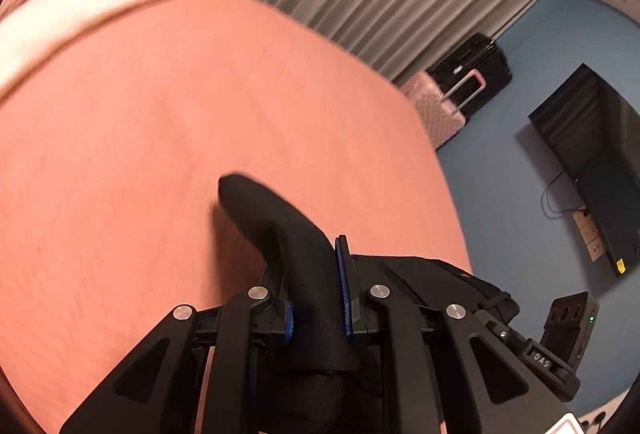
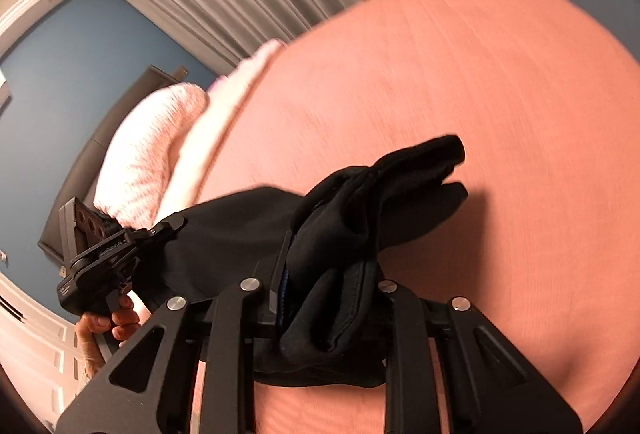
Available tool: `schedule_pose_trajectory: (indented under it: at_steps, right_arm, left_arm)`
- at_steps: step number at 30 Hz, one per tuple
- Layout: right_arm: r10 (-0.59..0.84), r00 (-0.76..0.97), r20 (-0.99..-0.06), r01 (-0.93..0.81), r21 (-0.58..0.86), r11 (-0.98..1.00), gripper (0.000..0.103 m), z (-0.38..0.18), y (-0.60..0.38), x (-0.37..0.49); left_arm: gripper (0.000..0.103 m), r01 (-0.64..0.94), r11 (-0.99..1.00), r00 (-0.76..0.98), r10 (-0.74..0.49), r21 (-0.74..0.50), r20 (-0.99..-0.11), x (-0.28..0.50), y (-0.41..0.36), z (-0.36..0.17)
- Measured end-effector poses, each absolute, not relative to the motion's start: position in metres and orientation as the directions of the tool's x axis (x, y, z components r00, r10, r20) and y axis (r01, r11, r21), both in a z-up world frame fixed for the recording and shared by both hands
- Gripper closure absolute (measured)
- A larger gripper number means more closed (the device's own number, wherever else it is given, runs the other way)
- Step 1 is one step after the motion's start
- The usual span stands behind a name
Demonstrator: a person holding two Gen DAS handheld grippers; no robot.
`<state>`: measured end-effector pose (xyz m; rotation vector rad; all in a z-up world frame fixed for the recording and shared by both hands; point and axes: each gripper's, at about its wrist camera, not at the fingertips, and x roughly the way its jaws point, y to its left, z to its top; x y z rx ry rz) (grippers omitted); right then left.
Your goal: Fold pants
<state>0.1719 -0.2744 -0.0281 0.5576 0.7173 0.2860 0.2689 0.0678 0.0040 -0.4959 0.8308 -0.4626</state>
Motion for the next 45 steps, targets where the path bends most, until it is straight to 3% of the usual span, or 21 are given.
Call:
schedule_pose_trajectory:
  at_steps: [4, 7, 13, 16, 24, 34, 37, 40, 45]
  right_arm:
    - [0.402, 0.784, -0.473, -0.12, 0.521, 0.845, 0.081, 0.003, -0.279, 0.219]
    - [0.373, 0.789, -0.488, -0.098, 0.499, 0.861, 0.081, -0.009, -0.287, 0.25]
    - [0.375, 0.703, -0.605, -0.005, 0.524, 0.852, 0.081, -0.097, -0.293, 0.277]
    - [0.382, 0.69, -0.615, 0.011, 0.537, 0.844, 0.081, -0.126, -0.298, 0.263]
    - [0.402, 0.688, -0.604, 0.01, 0.562, 0.827, 0.081, -0.11, -0.294, 0.231]
    - [0.421, 0.604, -0.676, 0.085, 0.581, 0.81, 0.081, -0.151, -0.291, 0.131]
    - [0.432, 0.605, -0.669, 0.069, 0.584, 0.809, 0.081, -0.136, -0.293, 0.144]
    - [0.427, 0.65, -0.628, -0.003, 0.561, 0.828, 0.081, -0.087, -0.295, 0.187]
    - [0.4, 0.747, -0.531, -0.089, 0.516, 0.852, 0.081, -0.013, -0.299, 0.247]
  left_arm:
    - [0.09, 0.226, 0.804, 0.658, -0.542, -0.55, -0.522, 0.308, 0.056, 0.038]
    - [0.09, 0.228, 0.838, 0.689, -0.499, -0.496, -0.526, 0.334, 0.039, 0.036]
    - [0.091, 0.163, 0.853, 0.592, -0.486, -0.495, -0.643, 0.347, 0.028, -0.054]
    - [0.091, 0.166, 0.868, 0.601, -0.465, -0.467, -0.65, 0.332, 0.031, -0.074]
    - [0.091, 0.196, 0.874, 0.572, -0.47, -0.445, -0.672, 0.314, 0.036, -0.057]
    - [0.091, 0.144, 0.875, 0.453, -0.473, -0.462, -0.755, 0.22, 0.059, -0.091]
    - [0.093, 0.134, 0.863, 0.446, -0.491, -0.487, -0.748, 0.229, 0.059, -0.082]
    - [0.094, 0.178, 0.84, 0.477, -0.529, -0.512, -0.702, 0.266, 0.049, -0.044]
    - [0.094, 0.266, 0.865, 0.594, -0.495, -0.427, -0.634, 0.321, 0.028, 0.036]
